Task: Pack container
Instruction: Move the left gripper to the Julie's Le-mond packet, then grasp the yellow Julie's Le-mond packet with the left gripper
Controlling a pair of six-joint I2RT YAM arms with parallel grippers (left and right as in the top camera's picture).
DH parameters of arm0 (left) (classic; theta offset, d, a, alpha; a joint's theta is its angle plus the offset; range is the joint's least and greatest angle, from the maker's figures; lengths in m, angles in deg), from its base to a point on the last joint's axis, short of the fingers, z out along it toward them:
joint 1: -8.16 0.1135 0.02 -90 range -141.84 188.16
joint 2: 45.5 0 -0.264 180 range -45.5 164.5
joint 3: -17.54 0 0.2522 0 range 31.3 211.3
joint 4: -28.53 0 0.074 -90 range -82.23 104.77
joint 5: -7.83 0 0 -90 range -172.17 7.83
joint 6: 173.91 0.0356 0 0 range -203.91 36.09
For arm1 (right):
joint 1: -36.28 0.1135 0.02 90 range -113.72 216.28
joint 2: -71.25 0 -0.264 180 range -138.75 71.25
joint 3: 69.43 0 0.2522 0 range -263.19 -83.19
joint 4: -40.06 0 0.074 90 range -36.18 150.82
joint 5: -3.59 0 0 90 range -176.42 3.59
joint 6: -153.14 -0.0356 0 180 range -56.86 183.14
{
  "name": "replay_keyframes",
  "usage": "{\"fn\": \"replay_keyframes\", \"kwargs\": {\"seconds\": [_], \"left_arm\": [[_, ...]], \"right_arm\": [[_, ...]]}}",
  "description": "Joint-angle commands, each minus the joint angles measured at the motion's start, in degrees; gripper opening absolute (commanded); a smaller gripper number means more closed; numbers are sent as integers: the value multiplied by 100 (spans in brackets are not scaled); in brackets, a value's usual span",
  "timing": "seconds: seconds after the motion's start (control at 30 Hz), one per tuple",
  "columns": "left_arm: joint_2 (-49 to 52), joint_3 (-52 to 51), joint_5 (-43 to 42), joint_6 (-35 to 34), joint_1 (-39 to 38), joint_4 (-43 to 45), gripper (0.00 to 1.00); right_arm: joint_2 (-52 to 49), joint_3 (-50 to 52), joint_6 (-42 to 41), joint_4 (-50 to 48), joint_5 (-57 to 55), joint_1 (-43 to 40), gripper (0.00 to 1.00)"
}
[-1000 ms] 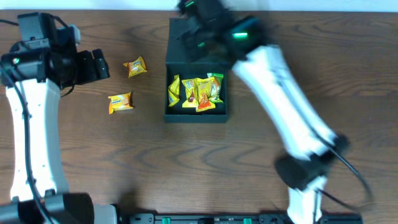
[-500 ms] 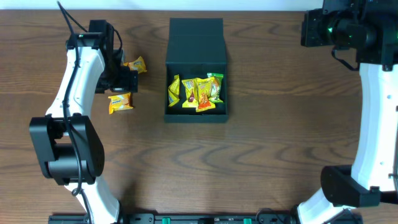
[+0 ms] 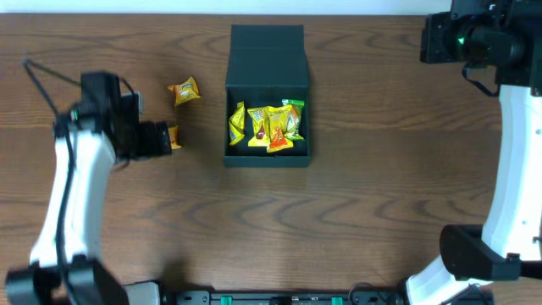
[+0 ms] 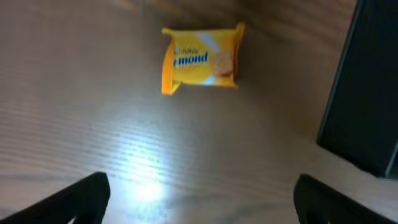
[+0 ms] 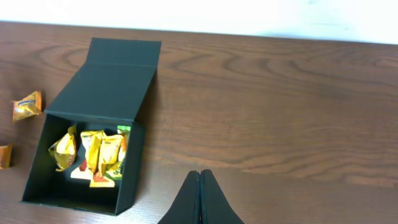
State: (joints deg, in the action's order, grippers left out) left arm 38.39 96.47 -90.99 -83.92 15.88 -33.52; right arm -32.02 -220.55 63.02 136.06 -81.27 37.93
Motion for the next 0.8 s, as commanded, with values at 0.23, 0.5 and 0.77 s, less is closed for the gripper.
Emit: {"fn": "replay_keyframes", "kwargs": {"seconds": [0.23,0.5,0.77], "left_arm": [[1029,-105,673,-389,-103,590,95],[2122,728,1185,-614,-671,516,95],[2896,1126,1032,-1043,-675,553,95]], "right_arm": [[61,2,109,-55,26,-50,2],[61,33,109,-28,28,-50,2],[61,35,109,-28,26,-50,2]]}}
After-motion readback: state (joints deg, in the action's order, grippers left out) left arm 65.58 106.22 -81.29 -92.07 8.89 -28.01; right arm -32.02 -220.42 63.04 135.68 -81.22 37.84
